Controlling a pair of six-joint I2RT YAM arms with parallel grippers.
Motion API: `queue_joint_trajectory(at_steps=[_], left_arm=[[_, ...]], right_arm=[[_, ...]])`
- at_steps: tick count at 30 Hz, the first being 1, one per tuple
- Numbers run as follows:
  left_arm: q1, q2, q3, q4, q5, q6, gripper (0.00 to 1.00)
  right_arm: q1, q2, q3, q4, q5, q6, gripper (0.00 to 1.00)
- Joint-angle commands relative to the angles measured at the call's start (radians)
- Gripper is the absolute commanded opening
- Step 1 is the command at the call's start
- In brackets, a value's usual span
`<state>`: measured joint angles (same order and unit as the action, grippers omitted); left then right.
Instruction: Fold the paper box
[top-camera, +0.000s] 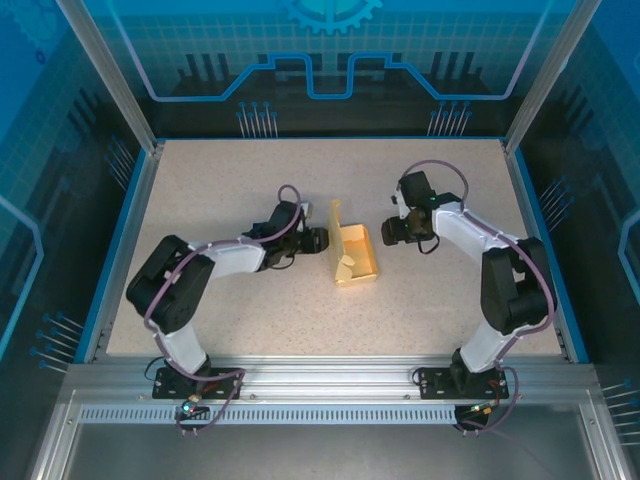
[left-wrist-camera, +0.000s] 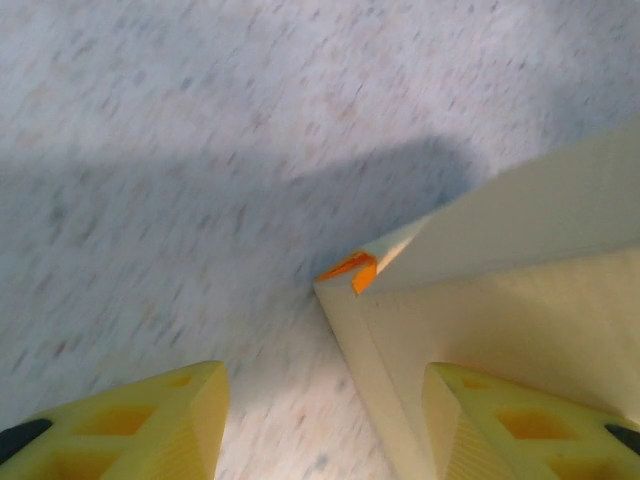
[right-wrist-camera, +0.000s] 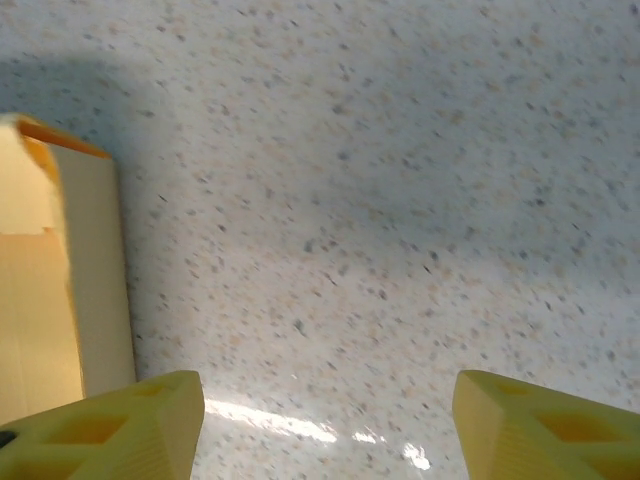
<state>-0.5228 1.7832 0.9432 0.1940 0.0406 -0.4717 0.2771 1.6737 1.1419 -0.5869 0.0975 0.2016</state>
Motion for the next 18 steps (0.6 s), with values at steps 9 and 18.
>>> queue_joint_trajectory(at_steps=[9,18], left_arm=[[0.025,0.083,0.241,-0.087,0.054,0.097,0.55],[0.100,-0.079,0.094,-0.076,0.017,0.096,0.56]], right_arm=[[0.023,-0.122,-0.206,0.008,-0.084,0.081,0.65],[0.103,-0.147,-0.242,0.053,-0.141,0.149,0.61]])
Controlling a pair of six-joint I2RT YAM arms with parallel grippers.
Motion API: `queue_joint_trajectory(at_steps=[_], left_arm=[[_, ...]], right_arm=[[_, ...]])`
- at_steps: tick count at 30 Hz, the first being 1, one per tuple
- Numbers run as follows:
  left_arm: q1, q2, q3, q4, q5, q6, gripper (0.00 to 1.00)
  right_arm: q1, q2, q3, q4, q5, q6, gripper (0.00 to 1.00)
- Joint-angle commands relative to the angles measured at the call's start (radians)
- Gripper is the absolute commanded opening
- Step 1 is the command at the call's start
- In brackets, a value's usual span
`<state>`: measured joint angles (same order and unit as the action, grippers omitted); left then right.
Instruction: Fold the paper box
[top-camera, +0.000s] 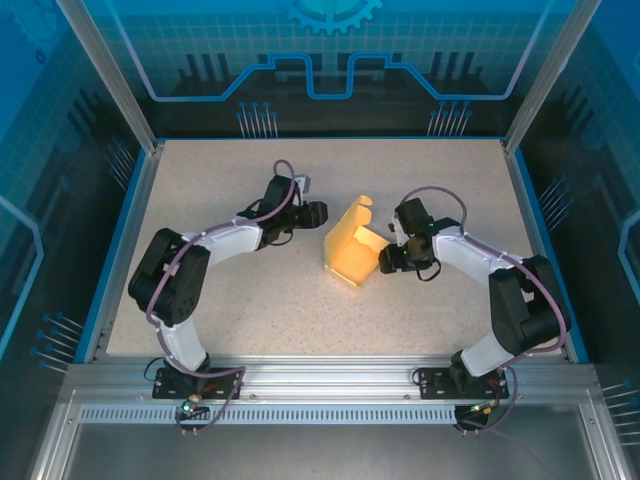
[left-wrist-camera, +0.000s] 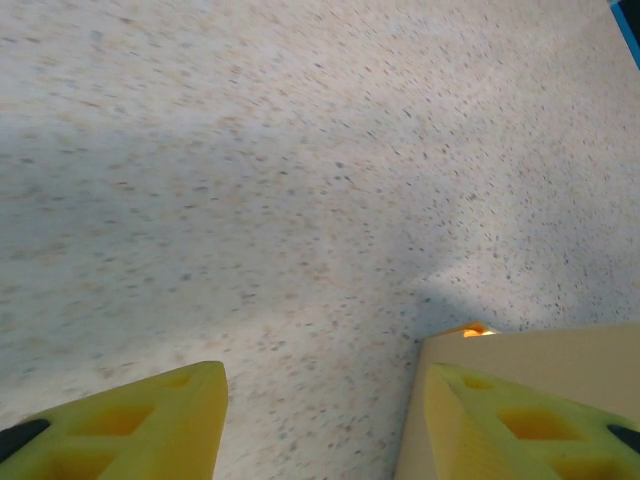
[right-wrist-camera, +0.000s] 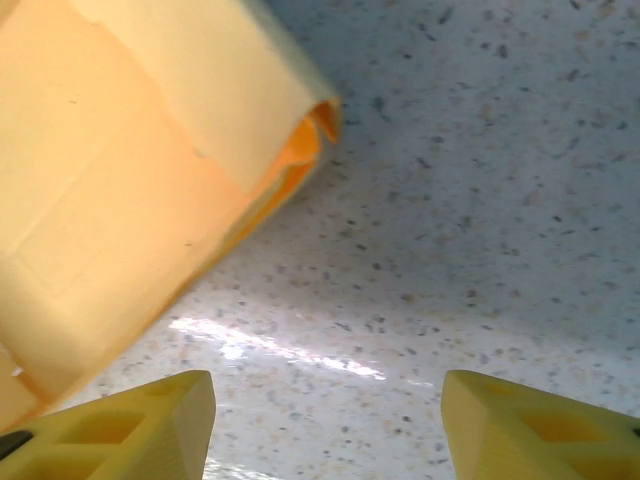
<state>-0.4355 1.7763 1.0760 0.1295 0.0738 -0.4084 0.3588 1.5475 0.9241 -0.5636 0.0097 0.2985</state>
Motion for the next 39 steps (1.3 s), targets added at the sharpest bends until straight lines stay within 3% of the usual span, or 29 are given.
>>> queue_joint_trajectory(at_steps=[1,9,11,15,23,31,39], left_arm=[[0.015,-0.086,-0.049,-0.011,-0.020,0.035,0.56],[0.036,-0.185,-0.111,-0.044,-0.047,0.058,0.57],[0.037,-0.203,-0.125,-0.046,-0.051,0.063,0.57],[0.037,-0.233,-0.147,-0.047,-0.051,0.064,0.57],[0.044,-0.296,-0.186,-0.047,-0.046,0.077,0.59],[0.053,-0.350,-0.226,-0.061,-0.052,0.091,0.60],[0.058,-0.370,-0.236,-0.062,-0.041,0.102,0.60]], right_arm=[[0.030,-0.018,-0.033,0.051,-0.067,0.065,0.61],[0.149,-0.028,-0.065,0.189,-0.172,0.153,0.54],[0.148,-0.051,-0.072,0.205,-0.193,0.152,0.54],[0.108,-0.123,-0.075,0.185,-0.117,0.110,0.54],[-0.009,-0.079,0.017,0.199,-0.085,-0.041,0.62],[-0.024,0.038,0.165,0.105,-0.107,-0.219,0.58],[-0.046,0.057,0.121,0.192,-0.155,-0.489,0.59]])
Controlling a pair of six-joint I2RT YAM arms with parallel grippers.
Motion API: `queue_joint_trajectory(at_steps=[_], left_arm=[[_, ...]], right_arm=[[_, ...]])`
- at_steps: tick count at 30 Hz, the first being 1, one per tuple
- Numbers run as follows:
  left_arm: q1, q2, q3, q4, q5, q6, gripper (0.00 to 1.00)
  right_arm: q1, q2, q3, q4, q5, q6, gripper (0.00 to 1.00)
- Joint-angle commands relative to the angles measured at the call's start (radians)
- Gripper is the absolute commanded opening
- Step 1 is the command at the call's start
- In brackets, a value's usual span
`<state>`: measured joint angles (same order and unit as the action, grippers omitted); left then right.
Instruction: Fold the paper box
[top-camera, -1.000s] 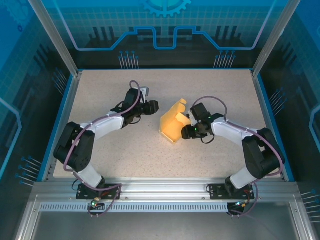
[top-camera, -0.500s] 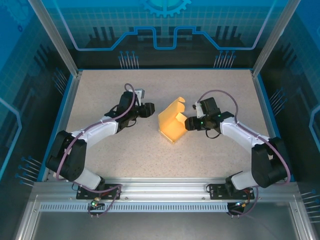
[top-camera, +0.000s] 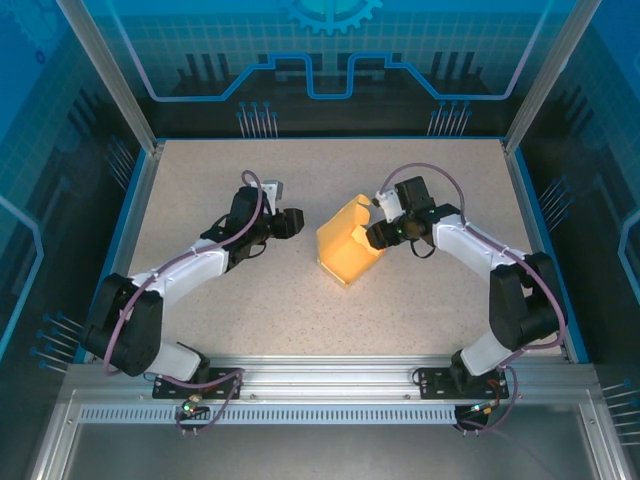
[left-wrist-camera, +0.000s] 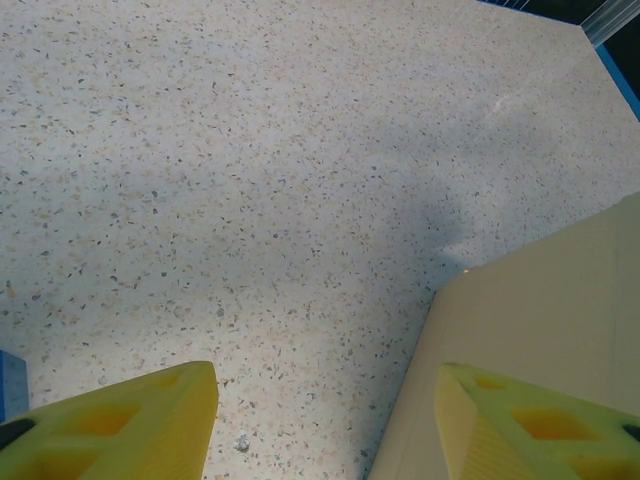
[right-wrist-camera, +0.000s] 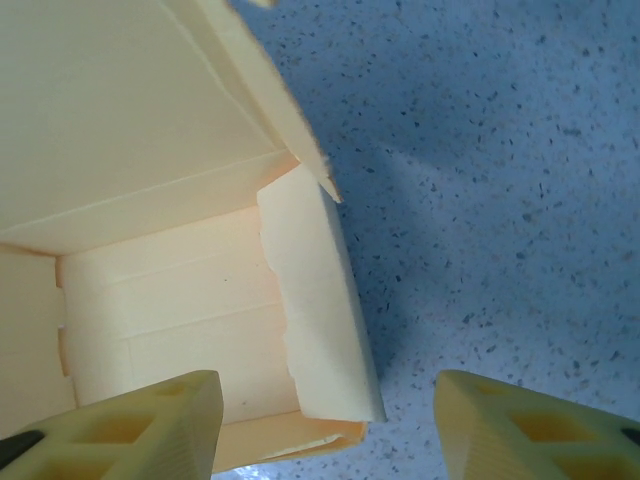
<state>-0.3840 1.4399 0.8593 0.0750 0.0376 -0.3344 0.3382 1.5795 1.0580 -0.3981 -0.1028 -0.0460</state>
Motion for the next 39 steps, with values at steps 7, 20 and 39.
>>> queue_joint_trajectory(at_steps=[7,20,39], left_arm=[[0.008,-0.050,-0.021,-0.020,-0.008,0.046,0.61],[0.010,-0.055,-0.034,-0.020,-0.007,0.048,0.61],[0.013,-0.048,-0.040,-0.018,0.007,0.045,0.61]], right_arm=[[-0.028,0.080,-0.001,0.043,-0.069,-0.359,0.58],[-0.024,0.217,0.085,-0.032,-0.041,-0.459,0.43],[0.028,0.281,0.124,-0.053,0.135,-0.438,0.13]])
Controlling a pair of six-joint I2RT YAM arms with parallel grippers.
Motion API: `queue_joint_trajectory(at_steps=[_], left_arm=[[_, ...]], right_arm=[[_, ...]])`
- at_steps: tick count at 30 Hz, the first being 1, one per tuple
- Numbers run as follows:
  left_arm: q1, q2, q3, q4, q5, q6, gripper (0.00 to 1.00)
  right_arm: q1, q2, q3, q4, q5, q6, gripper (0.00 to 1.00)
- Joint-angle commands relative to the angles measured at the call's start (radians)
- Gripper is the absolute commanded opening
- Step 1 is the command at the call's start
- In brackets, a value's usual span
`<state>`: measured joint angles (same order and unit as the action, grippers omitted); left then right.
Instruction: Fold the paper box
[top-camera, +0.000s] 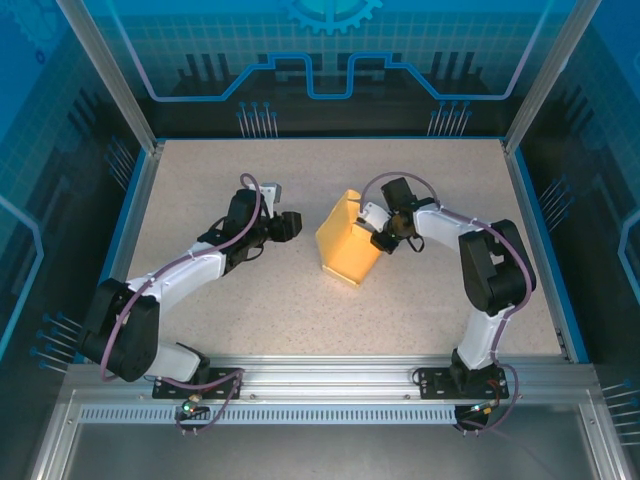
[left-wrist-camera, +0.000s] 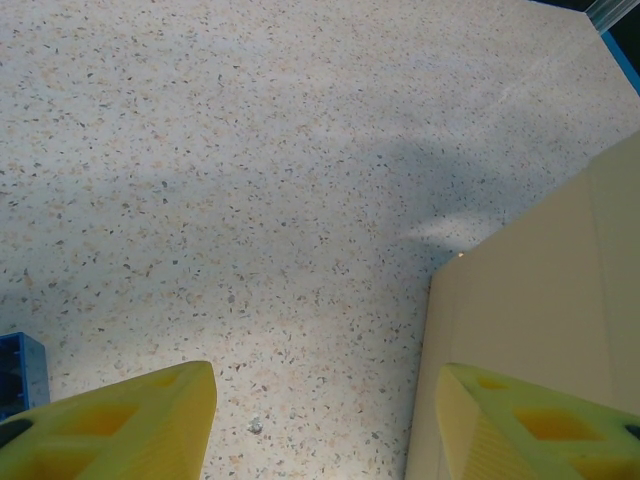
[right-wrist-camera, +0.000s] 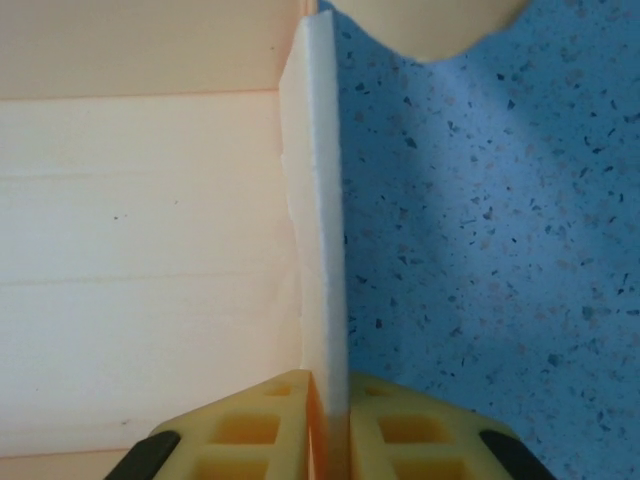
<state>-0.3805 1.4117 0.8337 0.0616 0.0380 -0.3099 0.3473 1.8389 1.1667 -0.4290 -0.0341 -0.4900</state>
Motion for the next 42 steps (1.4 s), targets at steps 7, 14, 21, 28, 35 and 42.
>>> queue_joint_trajectory(at_steps=[7,14,21,28,35,42], left_arm=[[0.010,-0.017,-0.011,-0.006,0.007,0.022,0.61],[0.009,-0.008,-0.008,-0.009,0.011,0.020,0.61],[0.009,0.003,-0.012,-0.005,0.021,0.009,0.61],[0.009,-0.007,-0.021,-0.012,0.013,0.018,0.61],[0.010,0.002,-0.022,-0.011,0.018,0.020,0.61],[0.009,0.009,-0.021,-0.009,0.021,0.020,0.61]], right_arm=[[0.046,0.043,0.004,-0.024,0.195,0.011,0.09],[0.065,0.054,-0.016,0.025,0.330,0.030,0.06],[0.091,0.069,-0.019,0.059,0.383,0.043,0.04],[0.073,0.035,0.016,-0.002,0.261,0.133,0.09],[0.052,0.010,0.034,-0.030,0.183,0.218,0.23],[0.048,-0.025,0.029,-0.014,0.147,0.258,0.34]])
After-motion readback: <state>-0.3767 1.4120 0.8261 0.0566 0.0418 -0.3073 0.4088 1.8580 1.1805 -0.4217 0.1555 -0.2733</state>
